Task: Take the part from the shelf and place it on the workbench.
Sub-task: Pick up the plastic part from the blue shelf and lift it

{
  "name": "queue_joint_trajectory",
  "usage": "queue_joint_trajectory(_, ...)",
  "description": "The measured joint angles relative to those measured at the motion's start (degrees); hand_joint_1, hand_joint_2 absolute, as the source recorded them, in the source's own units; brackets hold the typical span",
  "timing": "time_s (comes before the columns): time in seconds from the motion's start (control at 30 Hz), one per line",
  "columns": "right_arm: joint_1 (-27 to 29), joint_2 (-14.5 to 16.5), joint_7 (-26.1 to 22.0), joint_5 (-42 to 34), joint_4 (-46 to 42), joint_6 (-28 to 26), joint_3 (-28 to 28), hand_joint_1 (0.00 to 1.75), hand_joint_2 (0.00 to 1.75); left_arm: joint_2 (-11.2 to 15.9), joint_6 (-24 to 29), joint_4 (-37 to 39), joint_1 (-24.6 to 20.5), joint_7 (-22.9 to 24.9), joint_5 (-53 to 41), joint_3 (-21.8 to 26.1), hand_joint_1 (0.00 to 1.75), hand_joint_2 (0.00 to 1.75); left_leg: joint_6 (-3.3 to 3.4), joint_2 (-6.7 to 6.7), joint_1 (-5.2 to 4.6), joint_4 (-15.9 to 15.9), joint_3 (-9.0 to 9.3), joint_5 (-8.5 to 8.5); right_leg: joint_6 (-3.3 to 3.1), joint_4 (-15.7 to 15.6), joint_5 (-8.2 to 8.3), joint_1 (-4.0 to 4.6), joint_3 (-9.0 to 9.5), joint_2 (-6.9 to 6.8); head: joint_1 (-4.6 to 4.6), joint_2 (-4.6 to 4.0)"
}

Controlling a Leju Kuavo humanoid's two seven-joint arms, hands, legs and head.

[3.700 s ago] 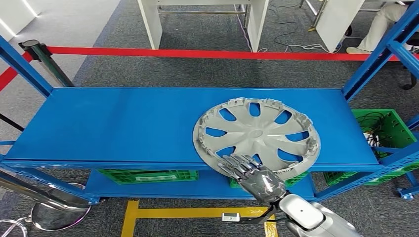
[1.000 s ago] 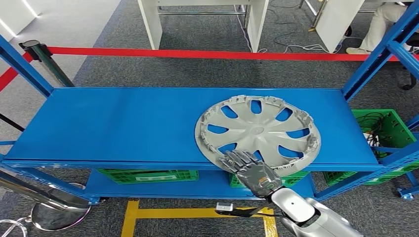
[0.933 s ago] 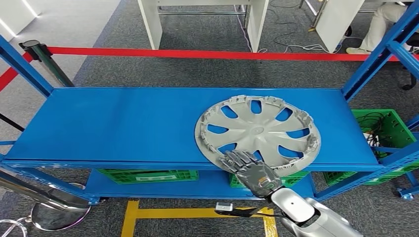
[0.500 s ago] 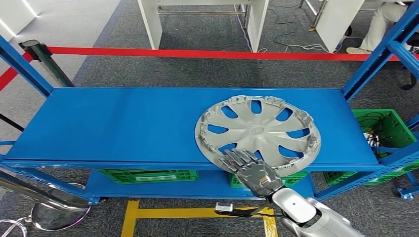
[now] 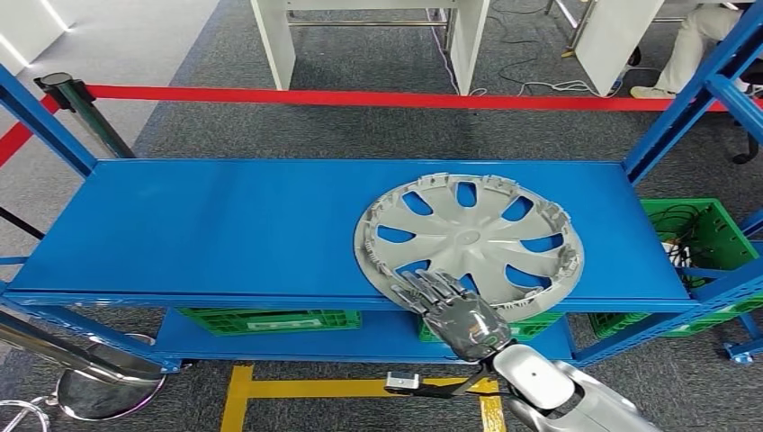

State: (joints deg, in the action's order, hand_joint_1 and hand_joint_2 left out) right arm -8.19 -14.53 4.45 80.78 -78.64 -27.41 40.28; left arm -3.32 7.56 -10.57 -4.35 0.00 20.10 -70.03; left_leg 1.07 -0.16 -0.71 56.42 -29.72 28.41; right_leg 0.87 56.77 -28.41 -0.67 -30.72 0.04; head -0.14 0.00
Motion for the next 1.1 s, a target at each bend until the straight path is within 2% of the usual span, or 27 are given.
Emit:
queue_joint_trajectory(0.5,0.71,-0.03,-0.42,-0.40,-3.63,-0.42,0.00,0.00,1.75,-0.03,0.05,0.02,0.05,-0.19,0.22,0.01,0.00,0.00,0.00,0.00,0.00,0.00,0.01,0.00,0.00,0.00,0.00,0.00,0.00,0.01,-0.01,0.00)
queue_joint_trajectory(0.63,0.61,-0.07,0.05,-0.95,-3.67,2.16,0.00,0.00,1.75,-0.04,0.02,0.02,0.07,-0.20,0.49,0.02,0.00,0.00,0.00,0.00,0.00,0.00,0.00,0.00,0.00,0.00,0.00,0.00,0.00,0.01,0.00,0.00)
queue_joint_trajectory(0.87,0.27,-0.10,3.69,-2.22,-4.08,9.77,0.13,0.00,1.75,-0.40,1.02,0.02,0.34,0.37,1.50,0.18,0.00,0.00,0.00,0.00,0.00,0.00,0.00,0.00,0.00,0.00,0.00,0.00,0.00,0.01,-0.01,-0.01)
queue_joint_trajectory(1.1,-0.64,-1.04,3.07,-6.12,-5.02,13.08,0.65,0.00,1.75,-0.46,0.62,0.02,0.39,-0.23,1.97,0.47,0.00,0.00,0.00,0.00,0.00,0.00,0.00,0.00,0.00,0.00,0.00,0.00,0.00,0.00,0.00,0.00)
